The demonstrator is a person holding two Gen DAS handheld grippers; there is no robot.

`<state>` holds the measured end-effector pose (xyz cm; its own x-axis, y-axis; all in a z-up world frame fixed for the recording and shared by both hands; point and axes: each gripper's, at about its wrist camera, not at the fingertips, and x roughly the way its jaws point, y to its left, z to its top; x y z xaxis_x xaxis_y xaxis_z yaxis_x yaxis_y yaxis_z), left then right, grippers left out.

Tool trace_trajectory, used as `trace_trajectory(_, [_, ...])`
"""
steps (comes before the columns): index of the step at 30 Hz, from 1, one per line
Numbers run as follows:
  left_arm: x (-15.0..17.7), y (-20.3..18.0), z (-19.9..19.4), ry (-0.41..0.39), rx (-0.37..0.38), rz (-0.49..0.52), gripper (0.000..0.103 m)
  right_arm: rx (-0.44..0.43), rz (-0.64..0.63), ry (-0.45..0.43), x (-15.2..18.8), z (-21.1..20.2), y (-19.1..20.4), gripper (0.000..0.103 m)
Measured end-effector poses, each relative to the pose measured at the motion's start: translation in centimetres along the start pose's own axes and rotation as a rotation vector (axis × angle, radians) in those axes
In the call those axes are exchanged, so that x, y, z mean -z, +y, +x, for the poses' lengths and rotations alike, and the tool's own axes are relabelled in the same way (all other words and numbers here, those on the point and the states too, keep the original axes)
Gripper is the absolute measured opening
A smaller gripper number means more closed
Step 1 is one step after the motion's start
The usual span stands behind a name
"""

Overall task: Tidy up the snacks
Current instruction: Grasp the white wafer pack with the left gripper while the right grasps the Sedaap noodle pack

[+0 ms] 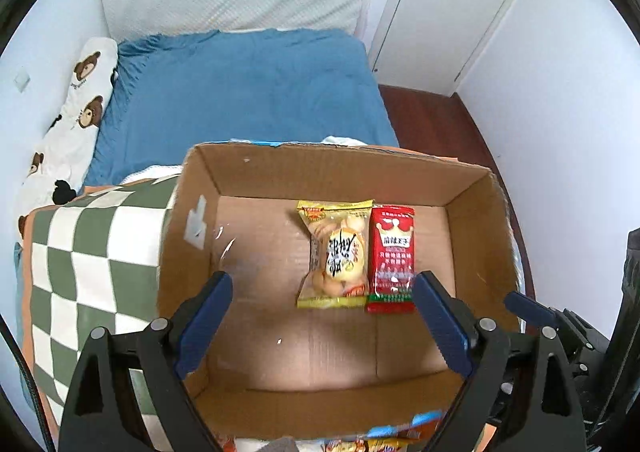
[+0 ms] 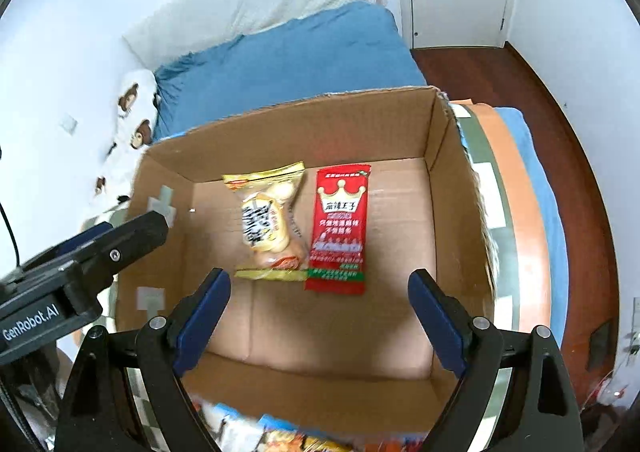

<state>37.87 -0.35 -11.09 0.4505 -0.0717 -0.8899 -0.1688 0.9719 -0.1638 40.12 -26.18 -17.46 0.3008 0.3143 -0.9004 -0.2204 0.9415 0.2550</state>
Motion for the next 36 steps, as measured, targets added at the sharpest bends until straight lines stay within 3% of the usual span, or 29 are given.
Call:
trace_trajectory(6, [4.9, 0.5, -3.8, -0.046, -0.046, 0.047, 0.092, -0.016, 0.016, -0.034, 4.3, -3.9, 0.1, 0.093])
trace_trajectory(10, [11.0, 1.6, -3.9, -0.017, -0.127, 0.103, 0.092, -0.011, 0.047, 0.003, 10.7, -4.5, -0.2, 0.093])
trace_trajectory(14, [18.4, 2.8, 0.3, 0.156, -0.144, 0.16, 0.092, -0.017, 0.115, 0.077, 17.1, -2.8, -1.5, 0.093])
trace_trajectory(17, [22.1, 3.0, 3.8, 0.258, -0.149, 0.187, 0.092, -0.014, 0.183, 0.138, 21.0, -1.1, -3.1, 0.093])
trace_trajectory(21, [24.2, 2.1, 7.5, 0.318, -0.185, 0.265, 0.092, 0.014, 0.237, 0.171, 24.6, 0.5, -4.8, 0.093])
trace_trajectory(23, [24.6, 2.0, 8.7, 0.33, -0.18, 0.28, 0.077, 0.016, 0.253, 0.168, 25.8, 0.8, -5.1, 0.093])
trace_trajectory(24, [24.6, 2.3, 9.3, 0.336, -0.187, 0.276, 0.059, 0.021, 0.256, 0.171, 26.3, 1.0, -5.0, 0.093])
trace_trajectory(25, [24.6, 2.6, 9.5, 0.345, -0.171, 0.259, 0.052, 0.022, 0.257, 0.176, 26.6, 1.2, -4.9, 0.093])
trace_trajectory(31, [25.2, 7.2, 8.1, 0.36, -0.097, 0.051, 0.052, 0.024, 0.25, 0.208, 28.4, 3.5, -2.4, 0.093])
trace_trajectory(36, [26.3, 10.9, 8.1, 0.399, -0.047, -0.109, 0.052, 0.07, 0.206, 0.227, 27.7, 6.9, 0.7, 0.093])
